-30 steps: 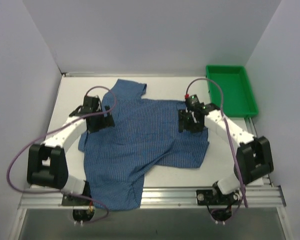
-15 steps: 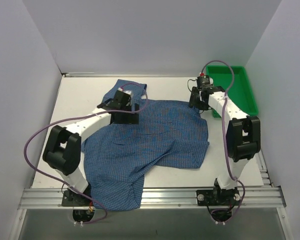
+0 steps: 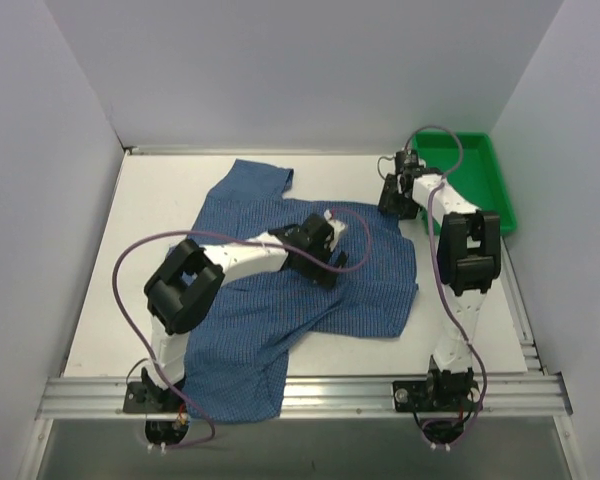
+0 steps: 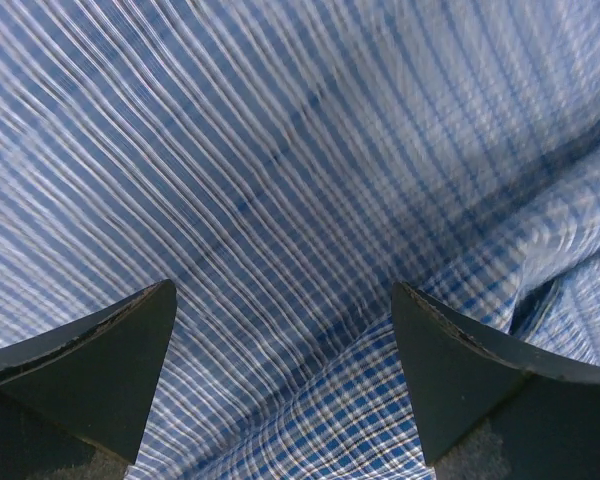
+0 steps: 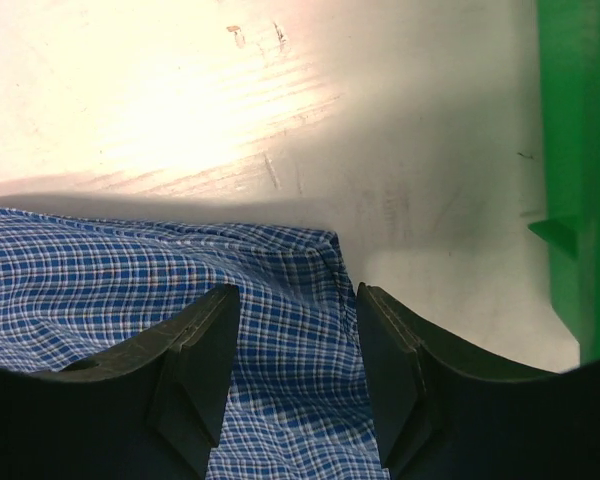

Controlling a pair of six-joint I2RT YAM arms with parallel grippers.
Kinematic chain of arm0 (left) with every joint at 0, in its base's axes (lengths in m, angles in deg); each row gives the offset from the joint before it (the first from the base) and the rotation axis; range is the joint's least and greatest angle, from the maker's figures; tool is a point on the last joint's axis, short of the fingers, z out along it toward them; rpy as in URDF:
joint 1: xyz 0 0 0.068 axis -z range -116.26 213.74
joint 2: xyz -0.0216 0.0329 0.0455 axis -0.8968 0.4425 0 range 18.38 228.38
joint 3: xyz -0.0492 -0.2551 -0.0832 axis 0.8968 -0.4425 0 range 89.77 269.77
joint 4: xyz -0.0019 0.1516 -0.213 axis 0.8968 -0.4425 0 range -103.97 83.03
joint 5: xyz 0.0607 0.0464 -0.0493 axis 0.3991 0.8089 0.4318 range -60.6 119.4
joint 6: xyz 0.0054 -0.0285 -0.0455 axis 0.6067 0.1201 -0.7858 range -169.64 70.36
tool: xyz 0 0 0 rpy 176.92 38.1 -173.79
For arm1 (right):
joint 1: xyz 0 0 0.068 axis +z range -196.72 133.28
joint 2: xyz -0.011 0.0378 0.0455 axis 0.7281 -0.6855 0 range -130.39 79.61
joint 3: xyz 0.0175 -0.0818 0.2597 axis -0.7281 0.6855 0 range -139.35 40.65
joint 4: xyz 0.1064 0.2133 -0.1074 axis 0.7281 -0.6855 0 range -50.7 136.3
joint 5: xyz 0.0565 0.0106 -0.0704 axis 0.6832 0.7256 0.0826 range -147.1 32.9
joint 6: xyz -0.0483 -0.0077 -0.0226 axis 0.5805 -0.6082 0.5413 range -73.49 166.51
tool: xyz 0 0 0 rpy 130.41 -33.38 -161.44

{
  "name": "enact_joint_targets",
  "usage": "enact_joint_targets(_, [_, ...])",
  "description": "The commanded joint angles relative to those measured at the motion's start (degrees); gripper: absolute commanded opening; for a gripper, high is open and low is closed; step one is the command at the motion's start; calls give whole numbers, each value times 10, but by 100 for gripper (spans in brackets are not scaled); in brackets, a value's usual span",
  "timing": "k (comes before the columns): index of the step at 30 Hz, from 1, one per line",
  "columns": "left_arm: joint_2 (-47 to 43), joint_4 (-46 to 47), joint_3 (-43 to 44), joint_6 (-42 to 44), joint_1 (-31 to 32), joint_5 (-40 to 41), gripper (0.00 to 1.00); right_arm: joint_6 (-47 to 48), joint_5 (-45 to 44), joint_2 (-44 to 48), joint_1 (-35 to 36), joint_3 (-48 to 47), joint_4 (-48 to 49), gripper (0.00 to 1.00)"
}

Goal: Fold and stack the long sleeve shirts
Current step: Fold the shirt

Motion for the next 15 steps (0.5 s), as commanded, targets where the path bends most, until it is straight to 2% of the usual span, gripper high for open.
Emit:
enact_joint_targets(1, [-8,14,-25,0,12,-28,97,1,7,-11,-5,-36,-14,50])
enact_joint_targets(4, [-19,21,-75,-22,18,-53,97,2,29,-31,-11,-47,-18,50])
enact_joint_targets(7, [-34,26,-122,-41,24,-67,97,5,43,-41,-13,-63,-19,43])
enact_joint_targets(10, [-46,26,-159,-52,31,-76,97,10,52,-56,-13,-81,-21,26])
enact_joint_targets(11, [-50,27,-166,-57,34,-80,97,12,55,-59,-14,-87,-22,15])
enact_joint_targets(15, [-68,27,-193,-68,34,-86,97,24,42,-56,-14,-119,-27,5])
